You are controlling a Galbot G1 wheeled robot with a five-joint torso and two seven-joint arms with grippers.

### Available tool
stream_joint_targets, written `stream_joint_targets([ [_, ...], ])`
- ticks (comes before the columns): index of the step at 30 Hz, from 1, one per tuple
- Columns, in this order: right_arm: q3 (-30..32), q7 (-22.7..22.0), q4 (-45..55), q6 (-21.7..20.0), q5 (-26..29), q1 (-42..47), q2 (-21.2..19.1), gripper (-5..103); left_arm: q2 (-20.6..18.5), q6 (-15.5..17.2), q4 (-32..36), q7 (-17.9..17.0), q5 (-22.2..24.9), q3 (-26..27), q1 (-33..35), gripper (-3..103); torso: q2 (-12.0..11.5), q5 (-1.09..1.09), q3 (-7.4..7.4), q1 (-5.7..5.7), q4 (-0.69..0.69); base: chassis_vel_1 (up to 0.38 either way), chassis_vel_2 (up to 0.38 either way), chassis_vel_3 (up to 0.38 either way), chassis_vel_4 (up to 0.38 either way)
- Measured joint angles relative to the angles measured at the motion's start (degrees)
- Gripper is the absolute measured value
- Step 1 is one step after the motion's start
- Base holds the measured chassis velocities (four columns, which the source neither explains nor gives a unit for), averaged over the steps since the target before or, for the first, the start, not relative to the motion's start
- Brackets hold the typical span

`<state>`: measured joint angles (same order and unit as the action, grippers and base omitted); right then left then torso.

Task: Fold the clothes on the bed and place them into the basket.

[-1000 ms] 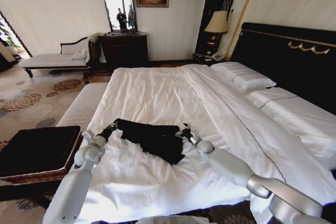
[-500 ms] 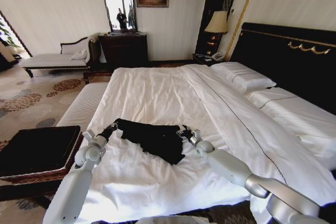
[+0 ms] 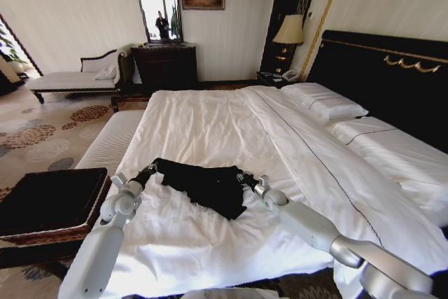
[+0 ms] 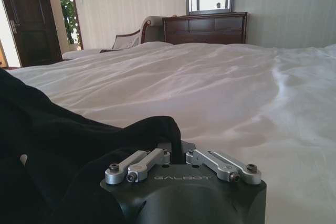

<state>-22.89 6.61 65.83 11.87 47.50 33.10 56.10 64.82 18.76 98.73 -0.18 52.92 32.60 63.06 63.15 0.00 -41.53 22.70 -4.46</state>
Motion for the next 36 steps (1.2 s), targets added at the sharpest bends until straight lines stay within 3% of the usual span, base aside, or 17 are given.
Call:
stream_joint_targets([
  [3,1.75,0.10,2.05,1.15,-0.06,0.76,-0.72,1,-0.17,-0.10,1.03,-0.34,0.81,-0.01,-0.25,1,0.00,0.00,0.00,0.00,0.00,0.000,0.000,0.000,0.000],
  [13,8.06,0.84,13.20,3.54,2.60,2.12,-4.23,0,-2.07,-1.07,5.08,-1.16,6.62,1.00,-2.00,1,0.00,-0.01,0.00,0.00,0.00,0.000,0.000,0.000,0.000],
  [19,12.79,-0.75,24.60,4.79,13.26,1.61,-7.20,0,-4.74,-1.63,10.05,-2.82,11.10,2.32,-5.49,1,0.00,-0.01,0.00,0.00,0.00,0.000,0.000,0.000,0.000],
  [21,15.43,-1.88,30.16,4.54,18.06,0.71,-8.83,0,-6.78,-1.64,12.60,-4.23,13.71,2.92,-8.01,1,0.00,-0.01,0.00,0.00,0.01,0.000,0.000,0.000,0.000],
  [24,16.54,-2.04,32.39,4.54,19.75,-0.50,-9.97,0,-8.57,-1.88,13.71,-5.77,15.24,2.86,-10.09,1,0.00,-0.02,0.00,0.00,0.00,0.000,0.000,0.000,0.000],
  [27,17.08,-2.90,34.42,4.47,23.97,-5.27,-12.29,0,-13.23,-2.65,14.46,-10.09,18.64,1.54,-16.83,1,0.00,0.02,0.00,-0.01,-0.01,0.000,0.000,0.000,0.000],
  [30,17.00,-3.48,34.50,4.38,25.51,-8.11,-13.03,0,-15.59,-2.66,14.37,-11.56,20.68,0.78,-20.48,1,0.00,-0.01,0.00,0.00,-0.02,0.000,0.000,0.000,0.000],
  [32,16.97,-4.32,34.95,4.27,27.18,-13.21,-14.21,0,-19.31,-2.67,14.49,-13.47,24.16,0.16,-25.21,1,-0.01,0.01,0.00,0.02,-0.01,0.000,0.000,0.000,0.000],
  [36,18.51,-6.09,38.02,3.69,29.20,-16.09,-16.15,0,-22.82,-2.67,16.47,-14.54,27.45,1.00,-26.81,1,-0.01,-0.01,-0.01,0.02,0.02,0.000,0.000,0.000,0.000],
])
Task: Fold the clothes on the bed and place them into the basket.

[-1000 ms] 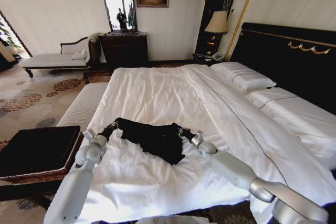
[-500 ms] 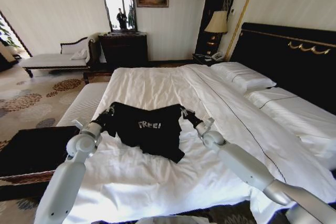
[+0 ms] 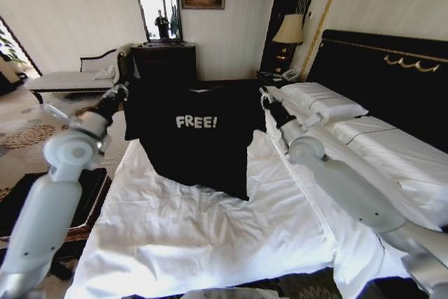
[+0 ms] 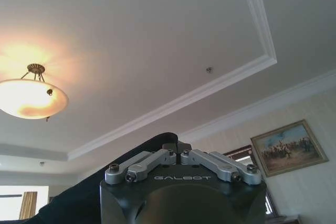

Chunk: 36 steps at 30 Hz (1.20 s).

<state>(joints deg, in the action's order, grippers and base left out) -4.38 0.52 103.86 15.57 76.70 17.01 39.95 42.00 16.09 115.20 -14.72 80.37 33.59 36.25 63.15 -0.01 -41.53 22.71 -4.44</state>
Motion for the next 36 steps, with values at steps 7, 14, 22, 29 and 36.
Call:
stream_joint_targets([
  [7,9.20,-1.74,10.95,-1.72,0.44,10.08,-8.06,0,-4.16,0.23,9.31,-0.40,3.42,8.56,9.75,1,0.00,0.05,0.01,-0.03,0.04,0.000,0.000,0.000,0.000],
  [14,34.30,-3.04,27.16,-3.87,-2.08,37.68,-13.01,0,-4.14,2.15,22.06,-2.86,10.40,17.69,21.56,1,0.01,0.06,0.02,-0.04,-0.04,0.000,0.000,0.000,0.000],
  [22,60.99,-7.14,38.48,-6.66,7.51,48.55,-17.90,0,-9.46,3.31,28.71,-7.88,32.40,40.88,23.66,1,0.02,0.01,0.02,-0.03,-0.04,0.000,0.000,0.000,0.000],
  [29,74.79,-18.25,40.29,-13.69,22.37,45.69,-23.26,0,-15.81,6.41,27.18,-10.95,42.05,50.08,22.08,1,0.03,0.00,0.03,-0.05,-0.01,0.000,0.000,0.000,0.000],
  [36,46.38,-27.52,31.98,-22.75,10.66,43.88,-15.31,0,-11.33,18.33,22.77,-13.10,21.50,25.77,23.98,1,0.00,0.04,-0.01,-0.02,0.01,0.000,0.000,0.000,0.000],
])
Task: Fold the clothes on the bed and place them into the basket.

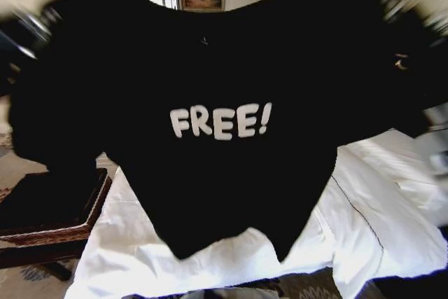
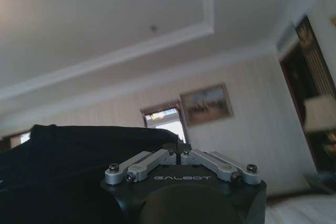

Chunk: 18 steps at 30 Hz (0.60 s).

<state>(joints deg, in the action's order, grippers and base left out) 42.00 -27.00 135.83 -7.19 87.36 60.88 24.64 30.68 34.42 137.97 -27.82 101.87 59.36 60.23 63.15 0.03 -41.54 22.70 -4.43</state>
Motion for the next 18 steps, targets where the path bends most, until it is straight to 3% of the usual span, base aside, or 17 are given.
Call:
stream_joint_targets([
  [3,-17.79,-0.91,-8.08,-0.59,-9.16,-1.00,6.19,0,5.17,0.92,-5.43,2.02,-16.78,-17.91,-0.12,1,-0.02,0.02,-0.01,0.03,-0.05,0.000,0.000,0.000,0.000],
  [4,-17.79,-0.91,-8.08,-0.59,-9.16,-1.00,6.19,0,5.17,0.92,-5.43,2.02,-16.78,-17.91,-0.12,1,-0.02,0.02,-0.01,0.03,-0.05,0.000,0.000,0.000,0.000],
  [5,-24.77,-0.91,-12.73,-0.52,-13.10,-1.50,9.25,0,7.77,0.76,-9.50,3.09,-23.65,-25.97,-0.89,1,-0.02,0.02,-0.02,0.03,-0.05,0.000,0.000,0.000,0.000],
  [9,-37.05,1.20,-25.58,0.39,-21.40,-3.33,17.11,0,17.30,-1.91,-23.97,5.71,-36.57,-43.59,-4.12,1,-0.03,-0.07,-0.01,0.03,-0.04,0.000,0.000,0.000,0.000],
  [12,-38.75,2.45,-28.65,1.06,-23.18,-4.20,18.77,0,19.78,-3.32,-27.47,7.13,-40.31,-46.57,-4.72,1,-0.02,-0.05,0.00,0.02,-0.05,0.000,0.000,0.000,0.000],
  [14,-41.55,4.74,-34.93,2.73,-26.50,-6.30,21.59,0,24.62,-5.83,-35.38,8.90,-46.02,-49.63,-5.64,1,-0.01,-0.04,0.01,0.00,-0.04,0.000,0.000,0.000,0.000],
  [18,-43.13,6.70,-41.12,3.89,-28.26,-8.64,24.30,0,27.67,-8.17,-40.98,9.53,-47.56,-49.91,-6.48,1,-0.01,-0.02,0.00,0.01,-0.03,0.000,0.000,0.000,0.000],
])
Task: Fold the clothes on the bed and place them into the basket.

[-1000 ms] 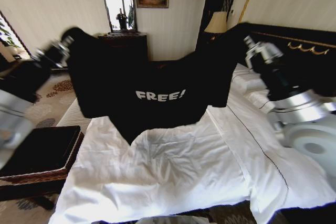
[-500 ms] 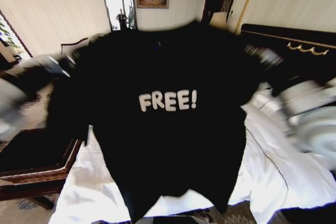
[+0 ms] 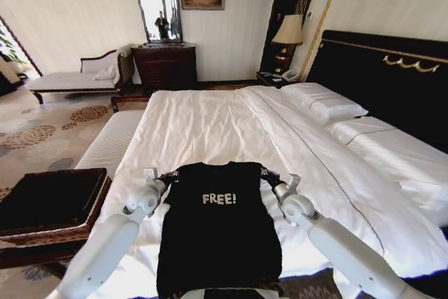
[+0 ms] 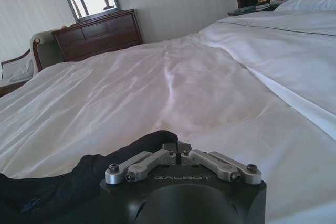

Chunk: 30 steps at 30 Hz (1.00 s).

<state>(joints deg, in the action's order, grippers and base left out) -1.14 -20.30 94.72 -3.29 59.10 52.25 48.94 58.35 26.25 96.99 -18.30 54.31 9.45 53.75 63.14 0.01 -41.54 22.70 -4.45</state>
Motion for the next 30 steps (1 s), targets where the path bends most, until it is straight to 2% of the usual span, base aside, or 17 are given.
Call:
stream_joint_targets([
  [13,-1.30,4.89,-12.45,4.96,-4.43,-5.69,4.55,0,4.14,-4.52,-7.78,0.81,-0.19,1.53,-4.30,1,0.02,-0.01,0.01,0.00,-0.01,0.000,0.000,0.000,0.000],
  [21,-1.50,7.41,-17.71,5.66,-5.23,-7.84,8.14,0,9.28,-6.30,-12.79,2.04,-3.46,3.05,-4.27,1,0.01,-0.02,0.01,-0.01,-0.01,0.000,0.000,0.000,0.000],
  [30,-4.41,7.22,-21.95,5.77,-7.28,-9.95,10.05,0,10.69,-6.78,-14.64,2.79,-4.76,3.40,-4.05,1,0.02,-0.01,0.01,-0.01,0.00,0.000,0.000,0.000,0.000],
])
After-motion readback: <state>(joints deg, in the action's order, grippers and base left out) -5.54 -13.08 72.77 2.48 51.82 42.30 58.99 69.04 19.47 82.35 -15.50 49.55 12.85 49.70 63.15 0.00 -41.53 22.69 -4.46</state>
